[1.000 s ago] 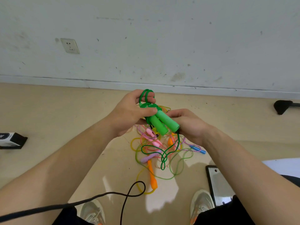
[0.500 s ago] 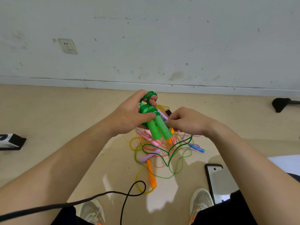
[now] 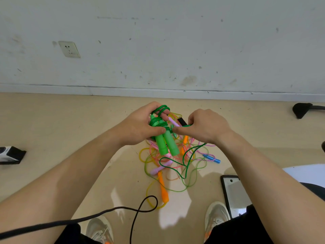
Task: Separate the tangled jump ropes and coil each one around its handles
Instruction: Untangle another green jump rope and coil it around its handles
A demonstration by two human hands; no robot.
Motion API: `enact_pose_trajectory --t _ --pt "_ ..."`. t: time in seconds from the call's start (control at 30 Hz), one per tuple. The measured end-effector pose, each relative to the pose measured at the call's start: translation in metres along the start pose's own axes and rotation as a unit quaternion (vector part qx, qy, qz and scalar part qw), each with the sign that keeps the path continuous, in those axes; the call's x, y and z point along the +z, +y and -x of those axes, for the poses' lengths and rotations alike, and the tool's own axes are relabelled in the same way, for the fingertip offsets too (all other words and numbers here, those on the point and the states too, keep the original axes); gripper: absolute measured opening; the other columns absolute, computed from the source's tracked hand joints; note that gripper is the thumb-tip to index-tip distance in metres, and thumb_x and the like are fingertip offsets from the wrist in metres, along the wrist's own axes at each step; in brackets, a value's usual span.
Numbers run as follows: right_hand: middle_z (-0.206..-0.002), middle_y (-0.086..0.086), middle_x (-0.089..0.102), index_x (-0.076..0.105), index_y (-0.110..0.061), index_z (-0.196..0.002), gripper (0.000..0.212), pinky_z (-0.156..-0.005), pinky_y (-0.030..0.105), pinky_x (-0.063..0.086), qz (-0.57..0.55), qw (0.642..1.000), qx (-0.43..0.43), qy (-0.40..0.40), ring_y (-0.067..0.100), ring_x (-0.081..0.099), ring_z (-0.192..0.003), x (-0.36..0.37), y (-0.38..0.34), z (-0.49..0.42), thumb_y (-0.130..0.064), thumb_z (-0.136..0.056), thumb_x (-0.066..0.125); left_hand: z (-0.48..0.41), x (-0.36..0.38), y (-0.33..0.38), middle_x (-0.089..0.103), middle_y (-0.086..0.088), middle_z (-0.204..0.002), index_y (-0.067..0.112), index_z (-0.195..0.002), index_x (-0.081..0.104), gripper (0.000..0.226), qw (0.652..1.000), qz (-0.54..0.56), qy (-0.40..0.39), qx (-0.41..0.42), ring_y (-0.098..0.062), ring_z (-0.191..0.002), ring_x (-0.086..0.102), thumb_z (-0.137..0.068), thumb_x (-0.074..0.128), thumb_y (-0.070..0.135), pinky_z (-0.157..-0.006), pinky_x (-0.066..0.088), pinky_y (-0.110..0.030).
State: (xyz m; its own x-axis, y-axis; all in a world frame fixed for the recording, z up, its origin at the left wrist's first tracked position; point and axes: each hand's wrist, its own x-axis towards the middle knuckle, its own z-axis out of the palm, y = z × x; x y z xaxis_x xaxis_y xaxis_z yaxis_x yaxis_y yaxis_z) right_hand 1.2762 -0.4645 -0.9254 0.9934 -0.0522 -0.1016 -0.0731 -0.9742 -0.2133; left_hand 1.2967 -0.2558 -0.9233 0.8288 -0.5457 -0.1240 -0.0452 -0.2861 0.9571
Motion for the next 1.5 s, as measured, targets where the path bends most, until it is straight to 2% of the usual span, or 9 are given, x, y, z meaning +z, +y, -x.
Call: enact_pose_trajectory --t 0.27,0.43,0.57,0.67,0.77,0.9,1.03,1.17,1.5 --pt "-0.056 -0.001 0.049 0.059 -0.011 -0.066 0.026 -0.055 0.032 0.032 -0.321 0.944 -0.076 -0.015 0.010 0.038 -0.052 0.002 -0.027 0.013 -0.016 -0.091 0.052 -0.010 0.005 -0.022 0.062 0.008 -0.103 0.019 -0.117 0.058 0.044 0.963 -0.140 0.219 0.071 -0.006 -0.093 0.062 -0.081 0.072 -0.001 -0.088 0.055 -0.036" --pt "-0.076 0.003 0.061 0.059 -0.013 -0.103 0.013 -0.056 0.034 0.035 -0.247 0.955 -0.130 0.099 0.018 0.052 -0.064 0.042 -0.063 0.042 -0.015 -0.099 0.047 -0.015 0.021 -0.023 0.062 0.010 -0.100 0.024 -0.113 0.057 0.040 0.928 -0.025 0.363 0.079 -0.008 -0.094 0.061 -0.080 0.071 0.006 -0.089 0.055 -0.043" --pt "-0.106 0.012 0.062 0.037 -0.004 -0.149 0.069 -0.053 0.032 0.033 -0.026 0.976 -0.160 0.147 0.032 0.064 -0.079 0.060 -0.066 0.048 -0.014 -0.088 0.065 -0.016 0.027 -0.022 0.062 0.013 -0.102 0.023 -0.114 0.057 0.034 0.914 0.116 0.389 0.013 -0.017 -0.100 0.064 -0.085 0.070 0.010 -0.083 0.059 -0.049" --pt "-0.086 0.007 0.062 0.056 0.002 -0.135 0.088 -0.044 0.026 0.023 0.058 0.970 -0.158 0.176 0.021 0.060 -0.060 0.057 -0.068 0.056 -0.022 -0.057 0.088 -0.016 0.025 -0.016 0.058 0.008 -0.104 0.014 -0.119 0.054 0.033 0.902 0.180 0.392 -0.024 -0.015 -0.096 0.062 -0.090 0.068 0.006 -0.065 0.062 -0.034" --pt "-0.085 0.008 0.059 0.057 0.006 -0.133 0.108 -0.042 0.028 0.039 0.061 0.960 -0.180 0.205 0.021 0.057 -0.062 0.065 -0.069 0.059 -0.037 -0.041 0.095 -0.014 0.024 -0.012 0.054 0.005 -0.104 0.014 -0.115 0.052 0.040 0.901 0.225 0.368 -0.045 -0.014 -0.090 0.062 -0.084 0.077 0.009 -0.068 0.061 -0.038" --pt "-0.101 0.012 0.059 0.049 0.006 -0.140 0.080 -0.060 0.034 0.048 0.068 0.952 -0.181 0.236 0.027 0.060 -0.081 0.069 -0.075 0.064 -0.029 -0.073 0.074 -0.014 0.023 -0.011 0.052 0.004 -0.104 0.013 -0.114 0.050 0.050 0.892 0.256 0.369 -0.042 -0.014 -0.087 0.062 -0.078 0.080 -0.001 -0.071 0.061 -0.040" --pt "-0.118 0.003 0.059 0.049 -0.014 -0.141 0.041 -0.072 0.030 0.043 -0.273 0.947 -0.110 0.125 0.018 0.057 -0.095 0.063 -0.078 0.060 -0.024 -0.102 0.045 -0.017 0.016 -0.007 0.053 0.005 -0.101 0.013 -0.113 0.050 0.045 0.884 0.280 0.373 -0.039 -0.017 -0.090 0.064 -0.080 0.078 -0.001 -0.072 0.060 -0.042" --pt "-0.066 -0.006 0.055 0.068 -0.019 -0.095 0.027 -0.057 0.026 0.038 -0.442 0.895 -0.053 0.007 0.004 0.046 -0.055 0.062 -0.060 0.043 -0.028 -0.105 0.044 -0.019 0.005 -0.005 0.052 -0.003 -0.108 0.011 -0.109 0.050 0.041 0.873 0.339 0.350 -0.033 -0.024 -0.097 0.068 -0.081 0.075 -0.005 -0.066 0.061 -0.040" --pt "-0.056 -0.001 0.050 0.064 -0.018 -0.076 0.036 -0.055 0.033 0.028 -0.161 0.974 -0.157 -0.023 0.012 0.045 -0.052 0.034 -0.011 0.008 -0.046 -0.097 0.056 -0.003 -0.007 0.003 0.065 -0.005 -0.090 0.015 -0.093 0.055 0.024 0.944 0.289 0.135 -0.084 -0.026 -0.086 0.071 -0.085 0.070 -0.002 -0.075 0.062 -0.046"
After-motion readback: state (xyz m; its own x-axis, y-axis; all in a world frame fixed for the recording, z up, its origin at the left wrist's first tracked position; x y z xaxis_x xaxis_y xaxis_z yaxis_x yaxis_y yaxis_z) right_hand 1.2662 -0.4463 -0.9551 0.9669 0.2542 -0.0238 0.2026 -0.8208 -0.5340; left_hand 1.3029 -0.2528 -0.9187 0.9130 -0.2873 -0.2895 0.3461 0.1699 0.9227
